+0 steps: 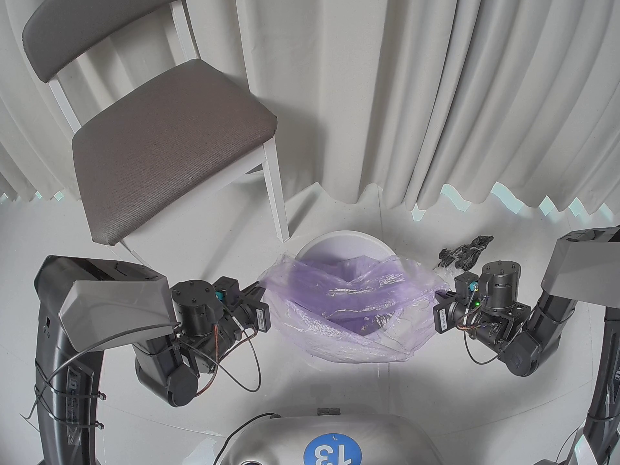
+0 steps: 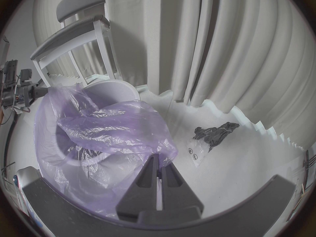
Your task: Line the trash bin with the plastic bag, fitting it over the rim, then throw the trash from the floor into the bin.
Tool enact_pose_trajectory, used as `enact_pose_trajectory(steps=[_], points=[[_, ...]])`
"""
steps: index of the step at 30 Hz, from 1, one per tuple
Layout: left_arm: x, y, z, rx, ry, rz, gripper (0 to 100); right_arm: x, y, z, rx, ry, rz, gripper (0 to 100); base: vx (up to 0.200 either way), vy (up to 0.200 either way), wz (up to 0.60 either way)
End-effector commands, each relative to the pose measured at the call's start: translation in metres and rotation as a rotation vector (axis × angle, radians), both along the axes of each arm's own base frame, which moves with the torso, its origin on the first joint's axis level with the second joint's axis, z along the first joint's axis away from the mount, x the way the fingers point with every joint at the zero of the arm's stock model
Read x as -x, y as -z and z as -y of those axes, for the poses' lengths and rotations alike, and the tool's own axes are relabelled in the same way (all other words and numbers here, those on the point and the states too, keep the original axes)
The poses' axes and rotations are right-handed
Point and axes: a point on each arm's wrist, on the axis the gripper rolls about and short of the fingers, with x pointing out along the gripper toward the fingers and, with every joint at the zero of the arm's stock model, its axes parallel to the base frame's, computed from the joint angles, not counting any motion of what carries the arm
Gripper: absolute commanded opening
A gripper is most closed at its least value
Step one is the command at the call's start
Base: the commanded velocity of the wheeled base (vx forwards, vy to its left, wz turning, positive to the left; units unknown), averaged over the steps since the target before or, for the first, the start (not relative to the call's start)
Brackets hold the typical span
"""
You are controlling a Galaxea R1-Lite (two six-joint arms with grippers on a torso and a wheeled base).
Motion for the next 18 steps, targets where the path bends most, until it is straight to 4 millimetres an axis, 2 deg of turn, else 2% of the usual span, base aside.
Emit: enact_pose_trajectory(steps=[1, 9, 18], points=[[-0.006, -0.002, 0.004, 0.029, -0.006, 0.027, 0, -0.003, 0.005, -0.002, -0.003, 0.000, 0.004, 0, 0.000, 0.000, 0.00], [-0.006, -0.009, 0.007, 0.080, -0.002, 0.033, 0, -0.003, -0.005, 0.000, -0.017, 0.005, 0.073, 0, 0.000, 0.000, 0.00], [-0.007, 0.001, 0.007, 0.072, -0.005, 0.010, 0, 0.003, 0.016, 0.005, 0.073, -0.019, 0.003, 0, 0.000, 0.000, 0.00]])
